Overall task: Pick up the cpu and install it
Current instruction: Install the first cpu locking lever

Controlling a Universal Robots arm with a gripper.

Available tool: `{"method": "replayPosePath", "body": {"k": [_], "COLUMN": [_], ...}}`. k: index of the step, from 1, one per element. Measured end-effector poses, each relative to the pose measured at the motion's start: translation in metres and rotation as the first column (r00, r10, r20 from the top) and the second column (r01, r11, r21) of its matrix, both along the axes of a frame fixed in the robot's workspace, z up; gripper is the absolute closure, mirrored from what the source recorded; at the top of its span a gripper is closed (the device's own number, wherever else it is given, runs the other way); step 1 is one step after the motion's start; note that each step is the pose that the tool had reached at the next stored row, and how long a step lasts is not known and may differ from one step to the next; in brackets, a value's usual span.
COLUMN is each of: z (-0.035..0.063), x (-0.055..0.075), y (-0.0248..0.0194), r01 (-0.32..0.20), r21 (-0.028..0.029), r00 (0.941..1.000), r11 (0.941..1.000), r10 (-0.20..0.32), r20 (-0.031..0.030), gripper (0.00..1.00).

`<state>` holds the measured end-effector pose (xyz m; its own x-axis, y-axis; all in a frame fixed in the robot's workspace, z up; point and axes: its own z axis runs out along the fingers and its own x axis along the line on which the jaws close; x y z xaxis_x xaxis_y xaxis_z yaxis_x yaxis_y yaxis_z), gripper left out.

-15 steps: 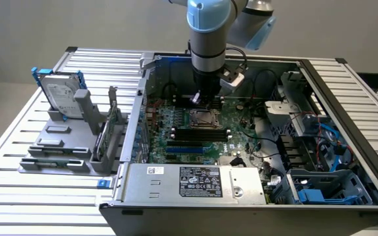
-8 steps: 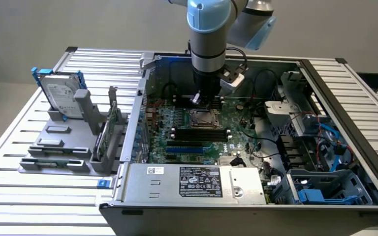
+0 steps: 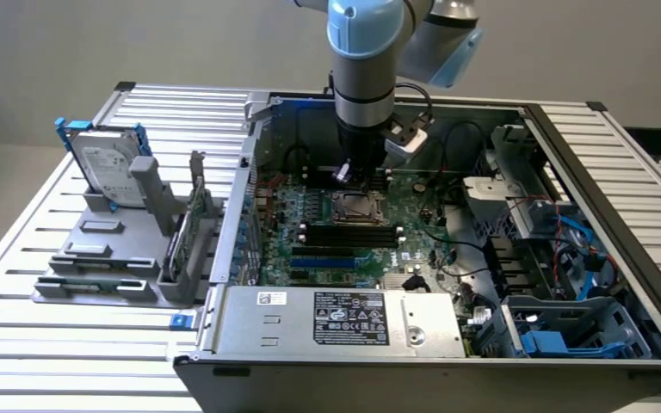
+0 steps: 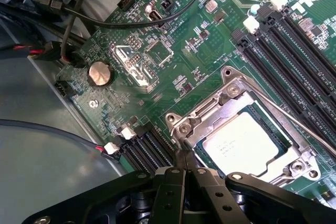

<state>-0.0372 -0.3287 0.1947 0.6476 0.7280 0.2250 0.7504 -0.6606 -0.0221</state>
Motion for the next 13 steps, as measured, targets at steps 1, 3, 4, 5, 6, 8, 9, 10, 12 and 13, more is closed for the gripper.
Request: {"method": "replayPosePath", "body": {"k": [1, 3, 4, 5, 6, 8, 9, 10, 12, 13], "z": [-0.0001, -0.0001, -0.0001, -0.0002, -0.0002, 0.0010, 0.0028, 0.0050, 0.0094, 0.0114], "x": [0.000, 0.000, 0.000, 0.000, 0.000, 0.000, 0.000, 0.000, 0.000, 0.000], "y": [0.0000, 0.0000, 0.0000, 0.0000, 0.0000, -0.0001, -0.0002, -0.0006, -0.0020, -0.0032], "r01": [0.000, -0.001, -0.001, -0.001, -0.001, -0.001, -0.001, -0.001, -0.001, -0.001], "r21": [0.0014, 0.0042, 0.0054, 0.0061, 0.0066, 0.0072, 0.0072, 0.0068, 0.0066, 0.0067], "r00": [1.0000, 1.0000, 1.0000, 1.0000, 1.0000, 1.0000, 1.0000, 1.0000, 1.0000, 1.0000], "r11": [1.0000, 1.0000, 1.0000, 1.0000, 1.0000, 1.0000, 1.0000, 1.0000, 1.0000, 1.0000], "r10": [0.000, 0.001, 0.001, 0.001, 0.001, 0.001, 0.001, 0.001, 0.001, 0.001], "r20": [0.0000, -0.0001, 0.0000, 0.0000, 0.0001, -0.0003, -0.0005, -0.0013, -0.0024, -0.0028], "gripper": [0.89, 0.89, 0.89, 0.89, 0.89, 0.89, 0.89, 0.89, 0.89, 0.89]}}
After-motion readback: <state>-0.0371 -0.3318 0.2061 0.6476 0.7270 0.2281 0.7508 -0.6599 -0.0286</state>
